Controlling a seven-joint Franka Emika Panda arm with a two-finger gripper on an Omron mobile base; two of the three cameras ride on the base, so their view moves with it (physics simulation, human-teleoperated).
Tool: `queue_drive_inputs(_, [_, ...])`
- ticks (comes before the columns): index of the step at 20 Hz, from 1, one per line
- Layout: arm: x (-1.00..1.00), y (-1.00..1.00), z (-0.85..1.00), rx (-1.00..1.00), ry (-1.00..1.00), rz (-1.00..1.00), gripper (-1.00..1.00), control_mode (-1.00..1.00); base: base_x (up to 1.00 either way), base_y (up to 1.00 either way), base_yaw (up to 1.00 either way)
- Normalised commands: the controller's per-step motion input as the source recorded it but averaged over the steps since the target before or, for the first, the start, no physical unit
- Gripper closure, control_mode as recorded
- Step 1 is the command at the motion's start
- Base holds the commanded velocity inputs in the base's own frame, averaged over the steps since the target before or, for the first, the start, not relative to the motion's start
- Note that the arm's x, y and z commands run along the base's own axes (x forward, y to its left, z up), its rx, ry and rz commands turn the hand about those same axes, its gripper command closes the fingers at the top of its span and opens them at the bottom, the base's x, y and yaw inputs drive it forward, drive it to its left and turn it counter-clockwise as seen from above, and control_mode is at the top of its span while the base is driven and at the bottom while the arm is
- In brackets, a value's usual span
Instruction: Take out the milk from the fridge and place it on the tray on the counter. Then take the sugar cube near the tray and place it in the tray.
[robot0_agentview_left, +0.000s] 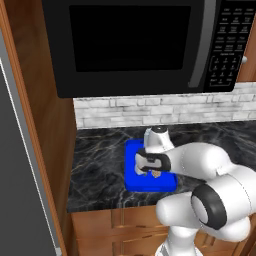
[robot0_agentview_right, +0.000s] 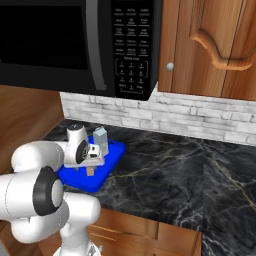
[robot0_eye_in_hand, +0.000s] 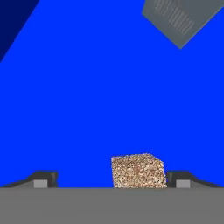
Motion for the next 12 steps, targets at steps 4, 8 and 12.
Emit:
queue_drive_inputs(4, [-0.53, 0.0, 0.44, 0.0, -0.07, -0.01, -1.0, -1.0, 0.0, 0.0, 0.0])
queue_drive_inputs(8, [-0.66, 0.0, 0.45, 0.0, -0.17, -0.01, -1.0, -1.0, 0.0, 0.0, 0.0])
queue_drive_inputs(12, [-0.69, 0.0, 0.5, 0.0, -0.26, 0.0, -1.0, -1.0, 0.0, 0.0, 0.0])
